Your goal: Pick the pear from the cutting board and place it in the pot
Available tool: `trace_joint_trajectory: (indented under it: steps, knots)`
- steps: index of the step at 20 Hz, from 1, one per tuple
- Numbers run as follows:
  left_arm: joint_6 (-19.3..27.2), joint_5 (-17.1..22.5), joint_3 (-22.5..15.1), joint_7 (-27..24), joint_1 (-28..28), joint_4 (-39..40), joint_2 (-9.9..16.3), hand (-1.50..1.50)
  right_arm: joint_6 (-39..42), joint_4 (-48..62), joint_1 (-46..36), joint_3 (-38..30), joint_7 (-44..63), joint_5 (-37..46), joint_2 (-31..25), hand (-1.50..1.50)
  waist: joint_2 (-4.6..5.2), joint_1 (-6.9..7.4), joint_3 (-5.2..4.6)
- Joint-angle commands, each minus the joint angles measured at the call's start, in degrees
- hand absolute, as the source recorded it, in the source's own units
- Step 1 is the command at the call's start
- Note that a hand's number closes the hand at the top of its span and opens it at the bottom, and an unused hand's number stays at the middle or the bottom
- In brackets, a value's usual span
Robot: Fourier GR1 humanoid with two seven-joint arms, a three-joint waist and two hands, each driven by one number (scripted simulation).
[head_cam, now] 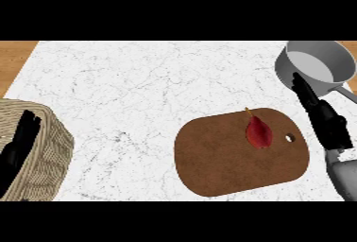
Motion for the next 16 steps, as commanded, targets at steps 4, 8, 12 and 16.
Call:
trace_joint_trajectory:
  steps: [4, 8, 12, 16]
  knots:
    - [0.70, -8.11, -0.63, 5.84, -0.30, -1.29, 5.81, 0.00, -7.00, 0.43, 5.60, -8.12, 13.00, -5.32, 1.03, 1.50, 0.77, -1.01, -0.04]
    - [-1.70, -9.85, -1.55, 10.65, 1.08, -2.30, 7.15, 0.00, -19.06, 3.25, 8.66, -7.02, 10.50, 16.19, -12.96, -1.50, 0.69, -2.45, -0.60]
    - [-1.42, -13.18, -2.94, 12.73, 1.25, -4.32, 6.26, 0.00, -31.97, -7.75, 15.95, -3.45, 7.55, 22.48, -3.74, -1.50, 0.49, -1.04, -0.14]
    - [-1.80, -16.26, -3.60, 11.79, -0.53, -2.26, 3.41, 0.00, -31.47, -20.83, 20.60, -0.78, 17.83, 26.00, -2.30, -1.50, 0.86, 0.11, -0.15]
